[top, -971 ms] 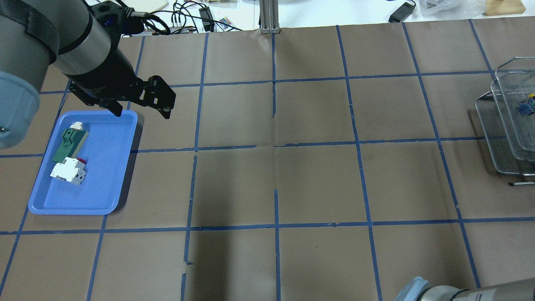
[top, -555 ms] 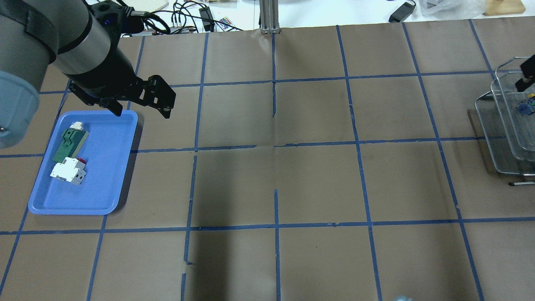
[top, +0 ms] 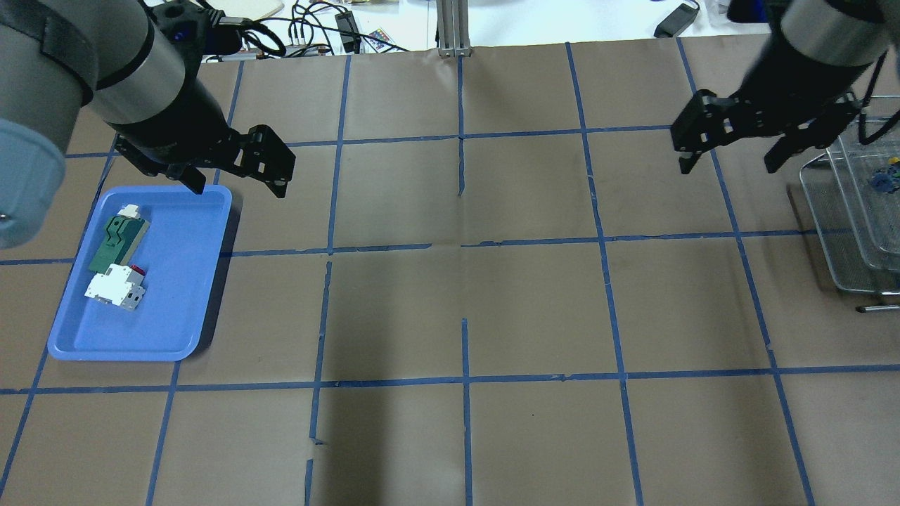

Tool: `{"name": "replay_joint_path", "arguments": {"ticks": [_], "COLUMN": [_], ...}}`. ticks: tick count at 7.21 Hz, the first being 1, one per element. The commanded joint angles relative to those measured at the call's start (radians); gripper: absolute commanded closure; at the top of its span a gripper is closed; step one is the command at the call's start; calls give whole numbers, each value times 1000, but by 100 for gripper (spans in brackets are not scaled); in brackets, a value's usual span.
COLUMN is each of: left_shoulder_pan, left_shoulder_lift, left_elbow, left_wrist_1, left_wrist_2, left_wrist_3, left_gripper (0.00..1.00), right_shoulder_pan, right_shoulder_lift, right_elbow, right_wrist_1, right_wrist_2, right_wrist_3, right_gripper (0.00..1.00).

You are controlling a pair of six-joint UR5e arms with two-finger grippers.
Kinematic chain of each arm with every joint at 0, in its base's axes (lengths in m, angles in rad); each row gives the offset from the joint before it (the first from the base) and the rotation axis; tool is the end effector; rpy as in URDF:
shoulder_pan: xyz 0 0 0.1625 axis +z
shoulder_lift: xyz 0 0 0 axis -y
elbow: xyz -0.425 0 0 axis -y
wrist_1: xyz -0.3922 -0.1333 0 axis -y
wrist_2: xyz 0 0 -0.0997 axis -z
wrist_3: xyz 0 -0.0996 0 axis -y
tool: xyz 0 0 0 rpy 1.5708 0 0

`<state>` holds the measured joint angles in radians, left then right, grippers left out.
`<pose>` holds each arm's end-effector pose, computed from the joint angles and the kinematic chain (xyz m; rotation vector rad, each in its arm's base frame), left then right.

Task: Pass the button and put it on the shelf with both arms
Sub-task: 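Open the right gripper and raise it away from the basket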

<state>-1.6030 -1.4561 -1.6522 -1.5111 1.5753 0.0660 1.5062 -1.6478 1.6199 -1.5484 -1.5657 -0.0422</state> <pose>-0.1473 -0.4473 0.5079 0.1534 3.1284 -0.1456 0.1039 -0.4673 0.4981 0.0351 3.1366 -0.0091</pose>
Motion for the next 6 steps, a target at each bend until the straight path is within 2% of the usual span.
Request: {"name": "replay_joint_path", "arguments": {"ticks": [1,3,6], "left_shoulder_pan": [0,0,0], "left_shoulder_lift": [-3,-3,-3], "left_elbow": [0,2,0], "left_wrist_1": [0,0,0], "left_wrist_2": [2,2,0], "left_wrist_3": [0,0,0], "left_gripper": [0,0,0], "right_shoulder_pan": [66,52,49], "right_shoulder_lift": [-42,-75,-76], "right_elbow": [49,103,101], "right_wrist_1": [1,-4,11], "right_wrist_2": [1,0,4], "right_wrist_3": [50,50,51], "right_gripper": [0,0,0]}}
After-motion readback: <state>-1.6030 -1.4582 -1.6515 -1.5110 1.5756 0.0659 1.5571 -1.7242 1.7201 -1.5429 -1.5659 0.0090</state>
